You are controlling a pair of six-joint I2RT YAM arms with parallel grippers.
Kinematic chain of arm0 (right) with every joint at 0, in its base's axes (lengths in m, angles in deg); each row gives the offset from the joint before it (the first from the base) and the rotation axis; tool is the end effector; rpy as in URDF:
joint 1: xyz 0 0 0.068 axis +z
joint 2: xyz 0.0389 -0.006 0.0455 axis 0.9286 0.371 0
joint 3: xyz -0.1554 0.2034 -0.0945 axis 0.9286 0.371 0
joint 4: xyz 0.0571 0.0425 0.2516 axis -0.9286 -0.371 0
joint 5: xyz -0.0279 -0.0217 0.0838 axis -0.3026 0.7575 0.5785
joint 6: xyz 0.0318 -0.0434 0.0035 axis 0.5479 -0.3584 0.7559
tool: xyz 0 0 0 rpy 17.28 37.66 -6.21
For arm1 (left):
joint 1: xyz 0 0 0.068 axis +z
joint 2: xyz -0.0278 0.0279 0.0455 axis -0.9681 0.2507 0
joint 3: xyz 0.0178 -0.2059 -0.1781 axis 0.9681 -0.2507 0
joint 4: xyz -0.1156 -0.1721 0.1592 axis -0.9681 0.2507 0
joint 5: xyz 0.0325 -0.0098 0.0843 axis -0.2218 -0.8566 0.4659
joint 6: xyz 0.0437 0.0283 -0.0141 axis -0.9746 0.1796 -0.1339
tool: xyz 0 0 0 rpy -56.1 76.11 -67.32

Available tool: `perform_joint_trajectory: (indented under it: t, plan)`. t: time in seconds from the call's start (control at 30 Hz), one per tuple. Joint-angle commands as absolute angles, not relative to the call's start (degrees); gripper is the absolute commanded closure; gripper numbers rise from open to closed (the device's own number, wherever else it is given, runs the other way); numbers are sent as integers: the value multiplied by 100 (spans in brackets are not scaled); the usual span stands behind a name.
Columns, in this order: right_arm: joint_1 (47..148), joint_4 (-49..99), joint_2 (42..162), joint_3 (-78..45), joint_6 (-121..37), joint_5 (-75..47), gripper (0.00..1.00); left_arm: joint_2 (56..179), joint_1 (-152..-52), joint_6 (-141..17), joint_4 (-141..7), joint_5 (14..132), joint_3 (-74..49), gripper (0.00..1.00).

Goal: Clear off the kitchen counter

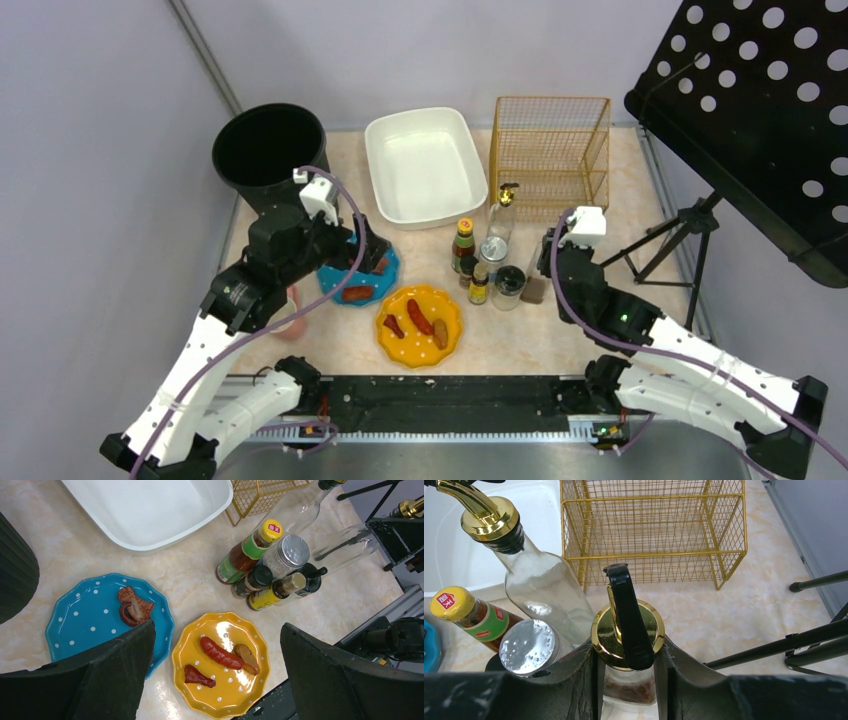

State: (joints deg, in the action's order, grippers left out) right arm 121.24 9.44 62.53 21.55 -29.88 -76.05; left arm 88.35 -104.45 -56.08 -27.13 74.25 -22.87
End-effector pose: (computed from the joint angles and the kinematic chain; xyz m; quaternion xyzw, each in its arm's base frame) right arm 0.1194 0.1105 0.3003 0.0360 0.7741 0.0004 0.6321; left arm 0.1352 -0.0800 0.3871 0.1170 0.8192 -0.2672 0.4938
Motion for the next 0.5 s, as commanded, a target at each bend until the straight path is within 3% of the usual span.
perform_joint_trajectory:
  t: [0.0, 0.47]
  plan:
    - [12110, 1224, 6225, 1959, -3126, -7855, 100, 8804, -10448, -5686, -2931, 7362, -2338, 1]
    - [12110, 1782, 6296, 1023, -4018, -7875, 100, 8764, -10446, -5685, -2957, 7346, -2407, 1]
